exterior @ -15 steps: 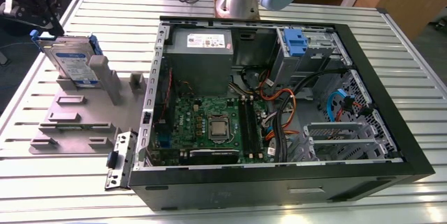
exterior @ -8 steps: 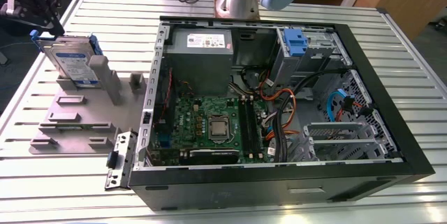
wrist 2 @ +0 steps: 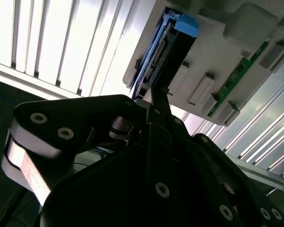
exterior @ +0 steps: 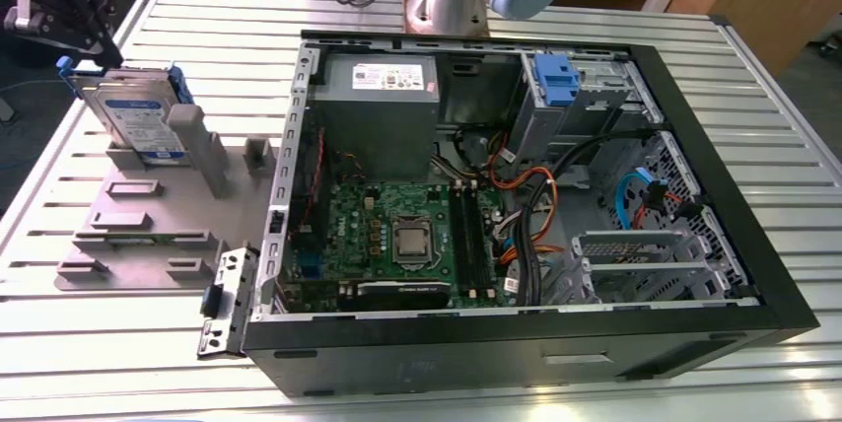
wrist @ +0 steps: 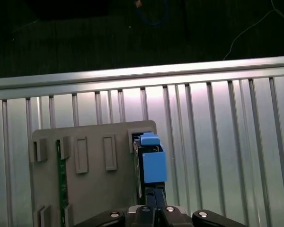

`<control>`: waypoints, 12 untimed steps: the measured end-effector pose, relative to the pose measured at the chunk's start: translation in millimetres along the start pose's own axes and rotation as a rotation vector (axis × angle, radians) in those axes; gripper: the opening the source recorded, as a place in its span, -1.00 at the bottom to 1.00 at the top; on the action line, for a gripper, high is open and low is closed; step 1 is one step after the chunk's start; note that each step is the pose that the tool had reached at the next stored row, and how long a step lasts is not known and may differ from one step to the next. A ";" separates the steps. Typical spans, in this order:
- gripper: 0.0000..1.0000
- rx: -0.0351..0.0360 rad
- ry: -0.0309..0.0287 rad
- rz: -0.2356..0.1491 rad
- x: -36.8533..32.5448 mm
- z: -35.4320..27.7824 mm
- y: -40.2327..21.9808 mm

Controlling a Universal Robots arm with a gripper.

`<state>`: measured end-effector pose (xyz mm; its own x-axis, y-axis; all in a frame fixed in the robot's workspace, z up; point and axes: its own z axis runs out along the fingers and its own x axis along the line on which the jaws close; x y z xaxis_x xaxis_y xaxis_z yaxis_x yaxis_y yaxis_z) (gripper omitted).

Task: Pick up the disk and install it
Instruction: 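Pick up the disk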

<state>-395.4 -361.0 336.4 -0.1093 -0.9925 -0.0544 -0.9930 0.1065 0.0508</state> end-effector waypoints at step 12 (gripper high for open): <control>-0.79 0.0008 0.0064 0.001 -1.7 1.9 -2.7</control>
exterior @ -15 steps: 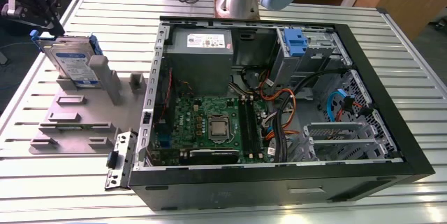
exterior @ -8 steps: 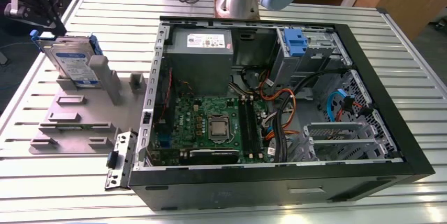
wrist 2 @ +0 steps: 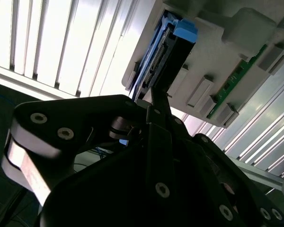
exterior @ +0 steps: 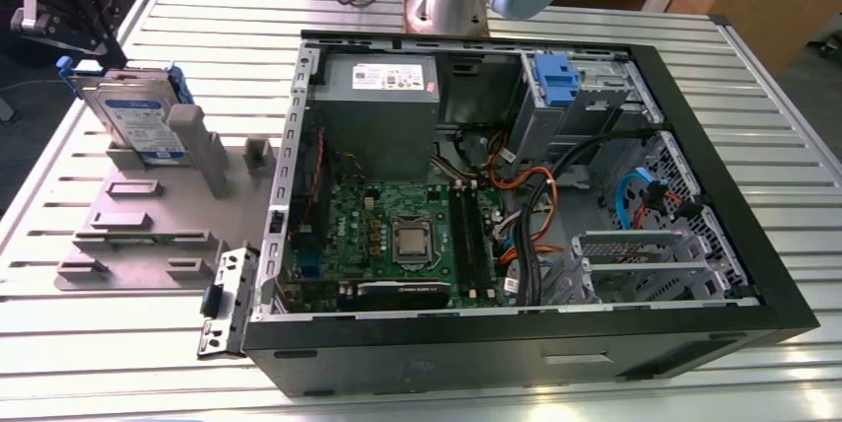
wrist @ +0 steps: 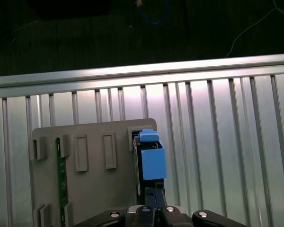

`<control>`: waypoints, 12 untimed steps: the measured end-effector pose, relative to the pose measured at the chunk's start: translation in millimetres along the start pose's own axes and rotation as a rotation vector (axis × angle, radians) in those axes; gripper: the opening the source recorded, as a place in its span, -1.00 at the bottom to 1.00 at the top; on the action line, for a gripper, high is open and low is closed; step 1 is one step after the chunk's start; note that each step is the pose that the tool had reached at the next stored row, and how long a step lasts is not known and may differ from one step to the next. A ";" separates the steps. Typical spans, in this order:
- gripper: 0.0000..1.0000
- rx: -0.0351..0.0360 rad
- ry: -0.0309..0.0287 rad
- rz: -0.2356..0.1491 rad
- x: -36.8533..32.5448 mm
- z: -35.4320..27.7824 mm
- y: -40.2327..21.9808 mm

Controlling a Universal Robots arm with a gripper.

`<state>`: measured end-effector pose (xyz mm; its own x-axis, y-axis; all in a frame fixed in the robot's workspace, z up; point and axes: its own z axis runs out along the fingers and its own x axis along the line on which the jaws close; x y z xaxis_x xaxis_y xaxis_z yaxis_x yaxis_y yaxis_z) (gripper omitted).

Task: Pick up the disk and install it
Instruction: 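Pick up the disk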

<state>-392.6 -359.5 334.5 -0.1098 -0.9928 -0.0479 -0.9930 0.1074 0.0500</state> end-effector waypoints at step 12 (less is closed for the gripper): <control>-0.18 0.0002 0.0017 0.000 0.0 0.0 0.0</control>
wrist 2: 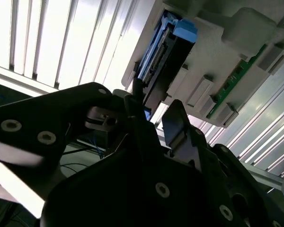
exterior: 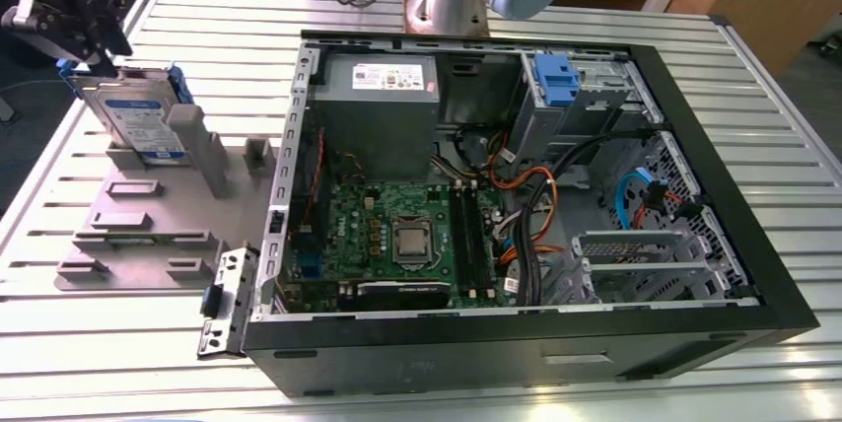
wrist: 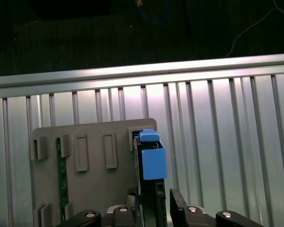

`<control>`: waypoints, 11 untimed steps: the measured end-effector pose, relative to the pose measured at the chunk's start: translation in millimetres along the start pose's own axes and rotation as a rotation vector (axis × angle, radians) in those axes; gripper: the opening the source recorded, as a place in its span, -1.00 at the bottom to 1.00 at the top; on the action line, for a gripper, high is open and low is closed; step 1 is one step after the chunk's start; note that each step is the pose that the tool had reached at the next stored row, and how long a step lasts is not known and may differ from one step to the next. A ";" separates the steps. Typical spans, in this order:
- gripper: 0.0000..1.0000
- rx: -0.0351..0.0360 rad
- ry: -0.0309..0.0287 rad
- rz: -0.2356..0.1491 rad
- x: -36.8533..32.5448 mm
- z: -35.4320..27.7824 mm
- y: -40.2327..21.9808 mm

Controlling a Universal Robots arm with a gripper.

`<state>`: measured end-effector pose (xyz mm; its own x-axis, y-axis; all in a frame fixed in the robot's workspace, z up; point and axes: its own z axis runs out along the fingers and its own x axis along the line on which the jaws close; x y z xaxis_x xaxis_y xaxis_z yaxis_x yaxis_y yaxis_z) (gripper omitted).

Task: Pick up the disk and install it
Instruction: 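Pick up the disk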

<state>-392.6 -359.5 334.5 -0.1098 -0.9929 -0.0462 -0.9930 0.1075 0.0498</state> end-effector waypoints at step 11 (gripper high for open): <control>0.07 0.0001 0.0023 -0.036 -1.2 4.2 -0.1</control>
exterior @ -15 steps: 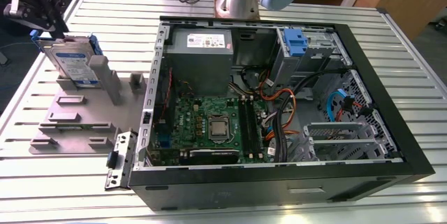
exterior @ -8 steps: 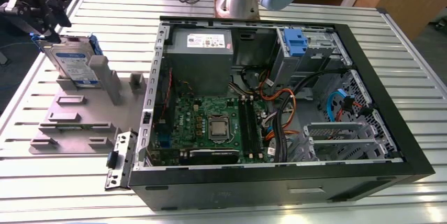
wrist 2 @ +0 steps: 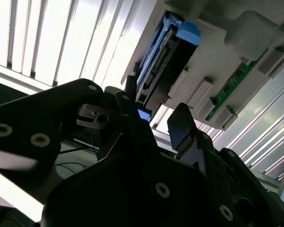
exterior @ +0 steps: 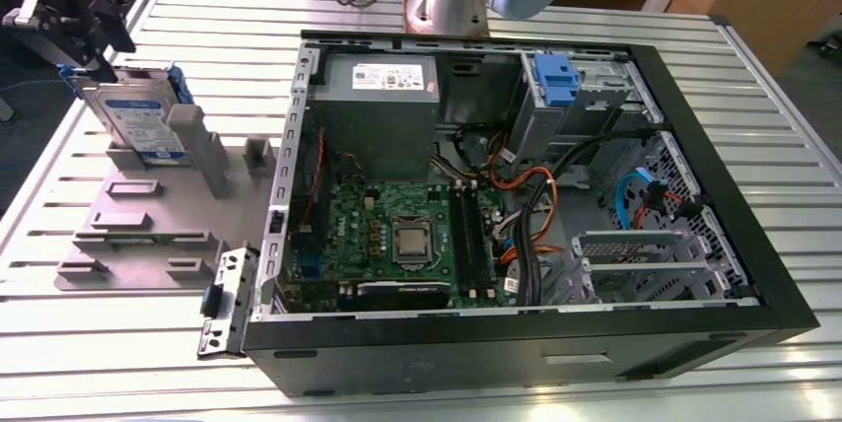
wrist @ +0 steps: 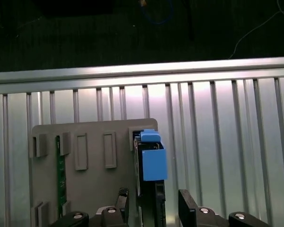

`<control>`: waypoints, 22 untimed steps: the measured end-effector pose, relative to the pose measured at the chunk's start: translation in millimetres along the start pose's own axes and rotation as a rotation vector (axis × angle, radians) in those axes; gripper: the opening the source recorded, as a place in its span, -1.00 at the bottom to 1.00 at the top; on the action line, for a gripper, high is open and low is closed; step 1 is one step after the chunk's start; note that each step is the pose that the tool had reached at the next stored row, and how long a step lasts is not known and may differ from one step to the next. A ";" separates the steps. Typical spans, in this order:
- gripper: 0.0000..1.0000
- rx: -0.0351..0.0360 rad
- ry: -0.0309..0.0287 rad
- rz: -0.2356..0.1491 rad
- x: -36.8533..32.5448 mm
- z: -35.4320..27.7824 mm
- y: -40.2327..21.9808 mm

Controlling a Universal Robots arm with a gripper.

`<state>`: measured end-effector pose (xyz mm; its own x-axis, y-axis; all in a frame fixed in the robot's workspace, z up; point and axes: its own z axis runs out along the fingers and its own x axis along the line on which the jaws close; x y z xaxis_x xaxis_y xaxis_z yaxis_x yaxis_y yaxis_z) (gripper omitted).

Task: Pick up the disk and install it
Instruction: 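Pick up the disk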

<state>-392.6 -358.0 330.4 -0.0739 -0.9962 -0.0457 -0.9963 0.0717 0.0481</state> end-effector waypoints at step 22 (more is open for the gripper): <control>0.07 -0.0053 0.0094 -0.178 -1.9 32.8 -1.3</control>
<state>-392.6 -354.7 297.7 0.1036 -0.9936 -0.0446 -0.9934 -0.1056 0.0454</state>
